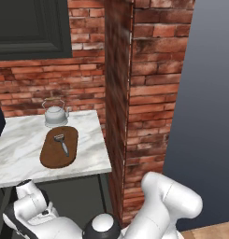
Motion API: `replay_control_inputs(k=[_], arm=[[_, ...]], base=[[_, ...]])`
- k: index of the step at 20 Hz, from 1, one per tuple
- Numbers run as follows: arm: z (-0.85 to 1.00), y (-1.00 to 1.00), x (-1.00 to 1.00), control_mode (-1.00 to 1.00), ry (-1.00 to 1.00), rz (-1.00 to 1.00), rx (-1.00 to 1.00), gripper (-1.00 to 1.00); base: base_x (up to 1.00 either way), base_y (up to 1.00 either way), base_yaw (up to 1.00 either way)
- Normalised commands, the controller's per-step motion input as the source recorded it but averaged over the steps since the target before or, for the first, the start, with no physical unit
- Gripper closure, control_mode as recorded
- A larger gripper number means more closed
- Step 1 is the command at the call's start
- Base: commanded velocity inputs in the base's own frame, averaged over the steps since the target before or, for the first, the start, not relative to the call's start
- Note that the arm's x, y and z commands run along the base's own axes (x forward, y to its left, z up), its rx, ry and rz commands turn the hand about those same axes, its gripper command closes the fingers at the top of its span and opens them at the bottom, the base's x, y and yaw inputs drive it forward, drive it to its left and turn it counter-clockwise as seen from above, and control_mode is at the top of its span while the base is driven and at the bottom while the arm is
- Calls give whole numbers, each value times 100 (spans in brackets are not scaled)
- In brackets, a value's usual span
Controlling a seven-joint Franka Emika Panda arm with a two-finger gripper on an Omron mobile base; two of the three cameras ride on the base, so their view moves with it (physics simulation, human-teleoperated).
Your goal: Open the drawer on the left and place the cutting tools on the cutting board.
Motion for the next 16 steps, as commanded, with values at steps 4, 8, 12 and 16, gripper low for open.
replay_control_inputs(k=[4, 8, 12, 16], arm=[[-23, 15, 0, -100, 1, -5, -2, -100], [0, 16, 3, -100, 0, -10, 0, -100], [0, 10, 12, -100, 0, -15, 0, -100], [-18, 0, 0, -100, -4, -4, 0, -100]], base=[[0, 0, 0], [0, 0, 0], [0, 0, 0], [0, 0, 0]])
